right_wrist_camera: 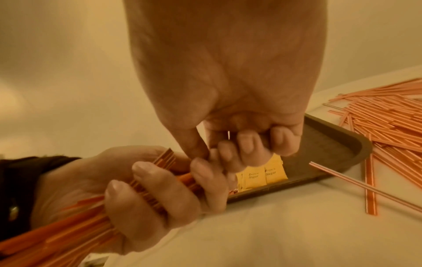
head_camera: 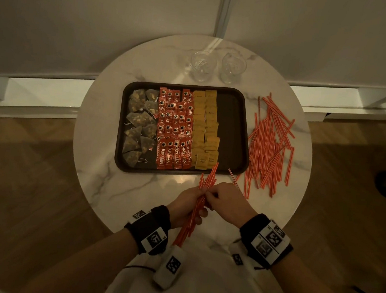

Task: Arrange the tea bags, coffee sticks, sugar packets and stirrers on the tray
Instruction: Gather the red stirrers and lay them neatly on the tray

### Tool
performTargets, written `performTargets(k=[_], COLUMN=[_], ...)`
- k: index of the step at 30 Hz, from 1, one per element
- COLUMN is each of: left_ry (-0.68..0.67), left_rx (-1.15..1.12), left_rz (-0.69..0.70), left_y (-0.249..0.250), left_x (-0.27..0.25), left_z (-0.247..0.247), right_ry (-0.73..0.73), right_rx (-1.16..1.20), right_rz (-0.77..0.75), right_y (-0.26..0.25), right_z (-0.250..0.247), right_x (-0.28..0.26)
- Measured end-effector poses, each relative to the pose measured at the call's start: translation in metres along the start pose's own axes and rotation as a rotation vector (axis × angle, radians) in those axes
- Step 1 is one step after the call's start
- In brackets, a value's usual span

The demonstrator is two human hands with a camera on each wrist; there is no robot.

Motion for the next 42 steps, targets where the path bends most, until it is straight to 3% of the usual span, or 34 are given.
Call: performTargets(k=[4, 7, 12, 14, 18, 22, 24, 28, 30, 31, 33, 36, 42], left_ry=[0.002, -0.028, -0.162, -0.214, -0.287, -0.279, -0.236, -0.091, 0.035, 0.092, 0.168, 0.197, 0.152], left_rx=[0.010, -0.014, 0.117, 0.211, 0.312, 0.490, 0.487, 0.227, -0.036, -0.166, -0.383, -0.558, -0.688], left_rz=[-0.016, -0.003, 0.036, 0.040, 0.101, 0.150, 0.183, 0.289, 0.348, 0.384, 0.449, 0.496, 0.501], left_y=[0.003, 0.010, 0.025, 0.028, 0.036, 0.039, 0.044, 0.072, 0.089, 0.096, 0.107, 0.110, 0.096], left_x=[-0.001, -0.003, -0.010, -0.015, -0.019, -0.017, -0.017, -0.014, -0.010, -0.008, -0.006, -0.004, -0.006], left_z=[-0.001, 0.001, 0.009, 0.015, 0.023, 0.016, 0.010, -0.007, -0.020, -0.027, -0.039, -0.045, -0.038], right_ry=[0.066, 0.031, 0.290, 0.175, -0.183, -0.242, -0.232, 0.016, 0.058, 0.018, -0.196, -0.465, -0.496], right_rx=[0.142, 0.296, 0.637, 0.652, 0.459, 0.331, 0.393, 0.854, 0.902, 0.837, 0.615, 0.383, 0.498], right_rz=[0.024, 0.052, 0.195, 0.230, 0.131, 0.015, 0.003, 0.105, 0.103, 0.073, 0.009, 0.019, 0.012], right_y=[0.006, 0.011, 0.033, 0.031, 0.004, -0.018, -0.024, -0.005, 0.000, -0.002, -0.015, -0.024, -0.032], right_z=[-0.017, -0.030, -0.075, -0.081, -0.063, -0.055, -0.060, -0.084, -0.081, -0.071, -0.038, 0.010, 0.028], right_x=[0.005, 0.008, 0.023, 0.033, 0.038, 0.037, 0.036, 0.036, 0.022, 0.012, -0.013, -0.038, -0.048])
Point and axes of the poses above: each hand's wrist, its own x-axis towards the middle knuckle, its own z-axis out of the palm, y = z × x, the point moved 6 cm from there along x, towards the middle knuckle, and after that the axes turned 13 degrees about z, right-handed, at the moved point
